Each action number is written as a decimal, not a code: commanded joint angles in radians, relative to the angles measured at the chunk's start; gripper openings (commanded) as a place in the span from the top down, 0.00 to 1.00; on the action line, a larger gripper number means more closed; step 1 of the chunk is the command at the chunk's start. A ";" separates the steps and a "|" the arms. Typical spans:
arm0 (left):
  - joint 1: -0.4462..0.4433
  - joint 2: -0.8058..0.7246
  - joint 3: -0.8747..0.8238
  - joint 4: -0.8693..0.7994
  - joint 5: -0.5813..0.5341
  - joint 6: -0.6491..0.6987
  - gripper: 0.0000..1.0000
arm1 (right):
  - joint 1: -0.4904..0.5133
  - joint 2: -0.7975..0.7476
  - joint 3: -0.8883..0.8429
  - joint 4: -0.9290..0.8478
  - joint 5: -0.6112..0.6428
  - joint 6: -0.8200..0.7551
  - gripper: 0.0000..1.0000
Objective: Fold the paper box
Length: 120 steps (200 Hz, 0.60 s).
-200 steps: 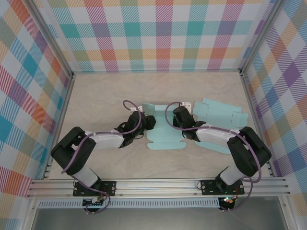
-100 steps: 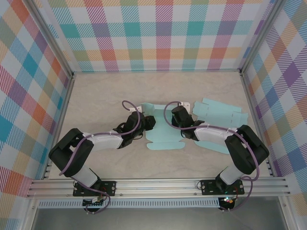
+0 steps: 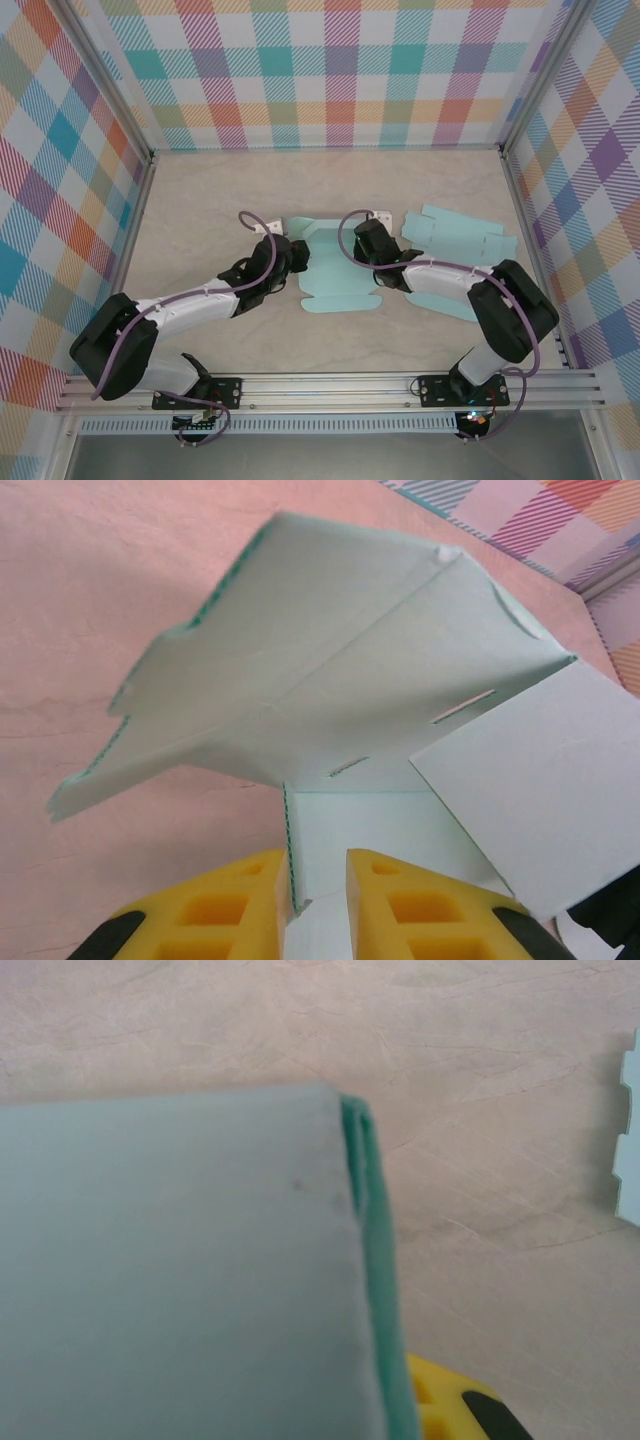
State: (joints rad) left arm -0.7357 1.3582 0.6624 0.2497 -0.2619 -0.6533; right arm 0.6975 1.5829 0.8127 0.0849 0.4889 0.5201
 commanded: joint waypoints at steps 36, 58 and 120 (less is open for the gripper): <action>-0.018 0.067 0.033 0.072 0.037 0.012 0.79 | 0.016 0.018 0.022 -0.027 -0.001 -0.022 1.00; -0.018 0.123 0.055 0.120 0.095 -0.012 0.82 | 0.020 0.022 0.023 -0.025 -0.001 -0.022 1.00; -0.019 0.263 0.100 0.294 0.230 -0.071 0.85 | 0.029 0.042 0.025 -0.017 -0.003 -0.015 1.00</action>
State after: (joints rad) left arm -0.7376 1.5871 0.7105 0.4065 -0.1158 -0.6914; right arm 0.7021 1.6054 0.8135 0.0498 0.5148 0.5125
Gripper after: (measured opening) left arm 0.150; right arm 0.105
